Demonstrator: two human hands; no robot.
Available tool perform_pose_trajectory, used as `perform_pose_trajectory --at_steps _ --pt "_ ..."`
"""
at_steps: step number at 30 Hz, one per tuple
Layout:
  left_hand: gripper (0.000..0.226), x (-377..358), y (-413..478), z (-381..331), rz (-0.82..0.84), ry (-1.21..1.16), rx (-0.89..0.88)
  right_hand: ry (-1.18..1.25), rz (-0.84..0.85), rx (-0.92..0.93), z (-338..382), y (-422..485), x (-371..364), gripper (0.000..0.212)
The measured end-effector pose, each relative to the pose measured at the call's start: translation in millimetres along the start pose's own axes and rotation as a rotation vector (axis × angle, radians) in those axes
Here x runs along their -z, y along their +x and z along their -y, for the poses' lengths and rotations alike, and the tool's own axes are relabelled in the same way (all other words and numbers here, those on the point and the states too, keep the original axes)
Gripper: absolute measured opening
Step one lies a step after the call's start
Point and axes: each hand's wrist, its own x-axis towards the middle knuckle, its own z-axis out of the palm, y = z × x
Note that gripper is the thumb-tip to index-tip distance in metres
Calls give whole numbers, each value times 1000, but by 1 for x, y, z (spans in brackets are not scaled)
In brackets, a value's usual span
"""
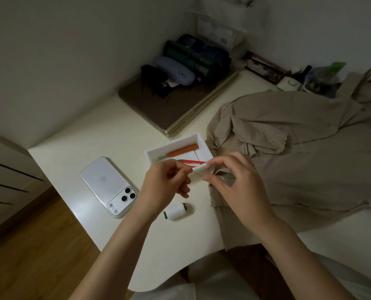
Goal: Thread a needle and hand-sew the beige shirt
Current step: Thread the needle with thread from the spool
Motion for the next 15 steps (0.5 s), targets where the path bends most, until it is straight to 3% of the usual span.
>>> perform_pose_trajectory --at_steps 8,15 --pt "17 -5 -1 -6 7 29 -7 -132 -21 114 1 0 -7 10" --pt "18 -1 2 -5 5 22 15 -136 -26 96 -1 2 1 8"
